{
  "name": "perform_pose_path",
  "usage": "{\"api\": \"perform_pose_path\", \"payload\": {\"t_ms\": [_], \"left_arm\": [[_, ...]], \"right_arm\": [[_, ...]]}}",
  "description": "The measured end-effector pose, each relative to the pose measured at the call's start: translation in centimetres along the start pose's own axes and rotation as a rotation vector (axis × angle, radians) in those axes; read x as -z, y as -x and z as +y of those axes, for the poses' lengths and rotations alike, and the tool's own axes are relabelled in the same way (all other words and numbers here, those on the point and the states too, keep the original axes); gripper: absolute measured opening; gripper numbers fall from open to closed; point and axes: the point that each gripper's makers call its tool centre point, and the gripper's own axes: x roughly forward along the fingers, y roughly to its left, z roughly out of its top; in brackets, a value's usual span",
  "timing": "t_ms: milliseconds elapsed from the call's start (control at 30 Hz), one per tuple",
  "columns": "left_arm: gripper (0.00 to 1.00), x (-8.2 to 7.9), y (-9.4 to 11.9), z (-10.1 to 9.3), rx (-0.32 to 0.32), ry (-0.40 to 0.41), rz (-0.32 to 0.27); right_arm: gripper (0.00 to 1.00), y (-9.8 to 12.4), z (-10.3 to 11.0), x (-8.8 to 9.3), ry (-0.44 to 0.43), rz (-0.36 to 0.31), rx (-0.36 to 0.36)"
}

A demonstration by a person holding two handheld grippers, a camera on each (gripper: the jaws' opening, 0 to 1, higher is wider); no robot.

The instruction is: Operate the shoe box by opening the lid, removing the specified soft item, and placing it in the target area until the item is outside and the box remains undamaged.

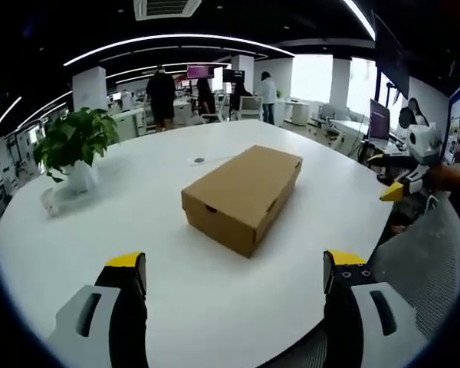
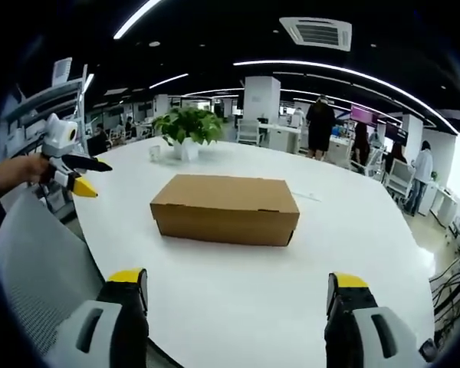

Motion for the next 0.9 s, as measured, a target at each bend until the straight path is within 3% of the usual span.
{"api": "perform_pose_path", "payload": {"t_ms": [633, 900], "left_arm": [[0.99, -1.9, -3.8, -1.4, 0.038, -0.017, 0.009], [0.98, -2.3, -5.2, -1.9, 0.054, -0.020, 0.018]], "right_arm": [[0.93, -2.4, -3.0, -0.4, 0.120, 0.046, -0.063], [0.92, -4.1, -3.8, -2.2, 0.080, 0.020, -0.093]]}}
